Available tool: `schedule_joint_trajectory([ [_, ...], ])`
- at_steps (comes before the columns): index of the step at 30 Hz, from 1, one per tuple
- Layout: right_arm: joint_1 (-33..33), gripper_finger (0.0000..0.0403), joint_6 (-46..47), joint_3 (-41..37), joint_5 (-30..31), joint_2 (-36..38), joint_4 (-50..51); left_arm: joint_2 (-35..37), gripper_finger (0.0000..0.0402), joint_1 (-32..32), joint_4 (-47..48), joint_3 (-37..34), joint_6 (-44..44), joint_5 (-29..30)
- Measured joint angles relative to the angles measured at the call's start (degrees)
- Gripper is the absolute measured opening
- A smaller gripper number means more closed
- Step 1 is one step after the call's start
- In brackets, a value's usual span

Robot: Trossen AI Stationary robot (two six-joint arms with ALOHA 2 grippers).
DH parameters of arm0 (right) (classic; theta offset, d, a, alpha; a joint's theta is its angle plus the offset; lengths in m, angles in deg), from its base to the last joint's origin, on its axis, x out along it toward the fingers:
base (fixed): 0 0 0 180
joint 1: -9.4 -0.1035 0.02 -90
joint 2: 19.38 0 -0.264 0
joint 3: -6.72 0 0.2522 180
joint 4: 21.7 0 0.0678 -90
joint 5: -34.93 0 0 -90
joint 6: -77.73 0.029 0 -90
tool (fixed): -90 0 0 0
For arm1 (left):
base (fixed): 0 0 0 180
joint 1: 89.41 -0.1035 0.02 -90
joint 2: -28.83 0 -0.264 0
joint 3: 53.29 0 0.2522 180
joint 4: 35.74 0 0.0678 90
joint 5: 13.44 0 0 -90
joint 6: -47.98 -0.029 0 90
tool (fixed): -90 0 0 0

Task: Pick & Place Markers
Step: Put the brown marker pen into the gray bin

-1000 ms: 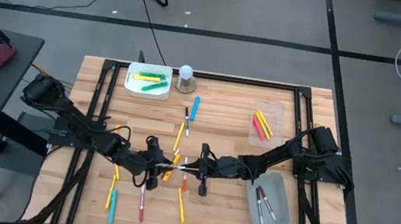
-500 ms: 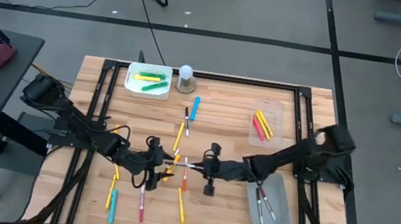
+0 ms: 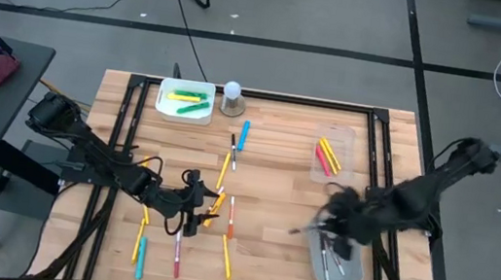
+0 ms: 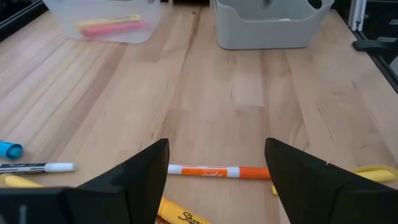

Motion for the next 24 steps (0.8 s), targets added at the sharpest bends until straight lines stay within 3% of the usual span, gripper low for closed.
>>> schedule_joint_trajectory([
  [4,-4.9,0.0012,15.5,2.3,-1.8,2.6,11.2,0.0,0.0268,0.0,0.0,0.0,0.0,0.0],
  [8,-6.0,0.0012,25.7,-0.4,-6.9,2.0,15.9,0.0,0.0268,0.0,0.0,0.0,0.0,0.0],
  [16,-5.9,0.0012,28.5,-7.7,-13.7,-2.1,14.9,0.0,0.0268,0.0,0.0,0.0,0.0,1.5],
  [24,-3.5,0.0012,27.0,-8.6,-24.8,-3.6,14.3,0.0,0.0268,-0.6,0.0,0.0,0.2,2.5],
])
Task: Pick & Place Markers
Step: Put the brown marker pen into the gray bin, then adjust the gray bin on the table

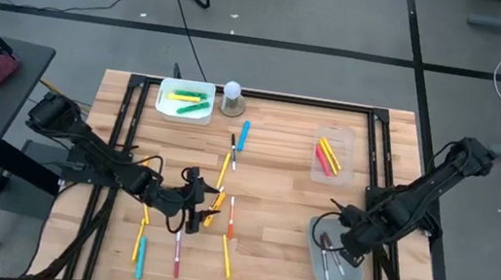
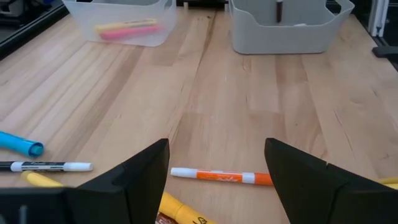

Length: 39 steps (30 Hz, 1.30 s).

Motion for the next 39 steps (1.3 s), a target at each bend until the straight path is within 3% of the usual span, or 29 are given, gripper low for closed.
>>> schedule_joint_trajectory([
  [7,6.9,0.0012,-13.6,-0.4,-3.2,0.0,-3.6,0.0,0.0268,0.0,-0.1,0.0,0.0,0.1],
  [13,13.0,0.0013,-20.7,-7.0,-14.0,0.0,-10.1,0.0,0.0268,0.0,-0.1,0.0,0.0,0.1],
  [16,15.1,0.0027,-22.4,-10.1,-15.8,0.0,-10.8,0.0,0.0268,0.0,-0.1,0.0,0.0,0.1],
  [29,21.1,0.0138,-28.0,-12.4,-14.5,0.2,-17.7,-0.1,0.0268,0.0,-0.1,0.0,0.0,0.1],
  [35,21.2,0.0133,-35.7,-4.2,-9.5,0.2,-21.5,-0.1,0.0268,0.0,-0.1,0.0,0.0,0.1],
  [39,21.1,0.0118,-44.4,-1.0,-0.1,0.2,-34.6,-0.1,0.0268,0.0,-0.1,0.0,0.0,0.6],
])
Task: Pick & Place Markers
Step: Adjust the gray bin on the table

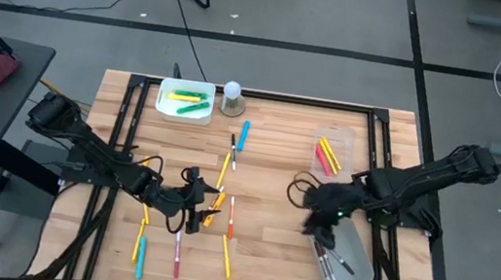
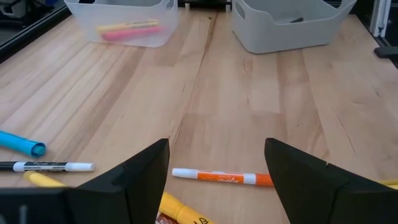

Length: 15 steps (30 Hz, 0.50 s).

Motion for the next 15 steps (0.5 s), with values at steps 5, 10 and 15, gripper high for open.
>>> schedule_joint_trajectory([
  [5,-1.5,0.0108,-7.7,-0.8,4.8,0.0,-13.3,0.0,0.0268,0.0,0.0,0.0,0.0,0.2],
  [10,-2.6,0.0122,-9.2,-0.9,2.5,-0.1,-5.4,0.0,0.0268,0.0,0.1,0.0,-0.1,0.3],
  [15,-2.6,0.0173,-11.6,-0.9,6.4,-0.1,5.2,-0.5,0.0268,0.0,0.5,-0.1,-0.2,1.1],
])
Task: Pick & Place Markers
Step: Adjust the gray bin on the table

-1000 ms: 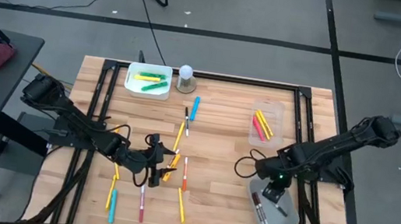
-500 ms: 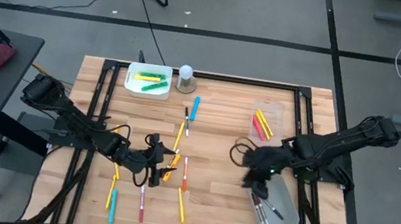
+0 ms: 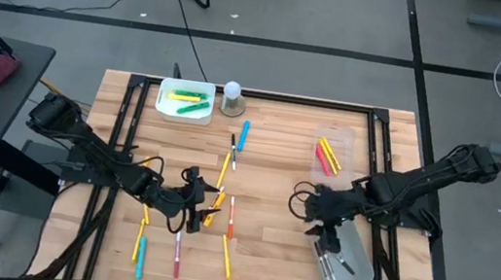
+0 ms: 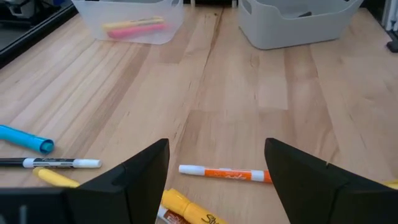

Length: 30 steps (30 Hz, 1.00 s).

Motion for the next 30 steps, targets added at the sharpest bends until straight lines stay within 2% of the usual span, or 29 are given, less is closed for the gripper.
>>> schedule_joint_trajectory([
  [5,0.6,0.0215,-6.7,-0.3,2.3,-1.4,12.7,-0.8,0.0268,0.0,0.0,0.0,0.1,-0.2],
  [12,0.9,0.02,-11.7,-5.8,3.6,-4.6,12.5,-2.3,0.0268,-0.6,-0.3,0.0,0.5,-0.9],
  [18,0.9,0.0144,-12.0,-7.5,3.7,-7.0,8.4,-2.4,0.0268,-0.7,-0.4,0.0,0.5,-1.0],
  [25,0.9,0.0018,-7.1,-7.5,3.7,-7.7,7.1,-2.4,0.0268,-0.7,-0.5,0.0,0.5,-1.0],
  [27,0.9,0.001,-4.9,-7.5,3.7,-7.6,7.0,-2.4,0.0268,-0.7,-0.5,0.0,0.5,-1.0],
  [30,1.0,0.0021,-1.4,-7.5,5.0,-7.6,7.2,-2.4,0.0268,-0.7,-0.5,0.0,0.5,-1.0],
])
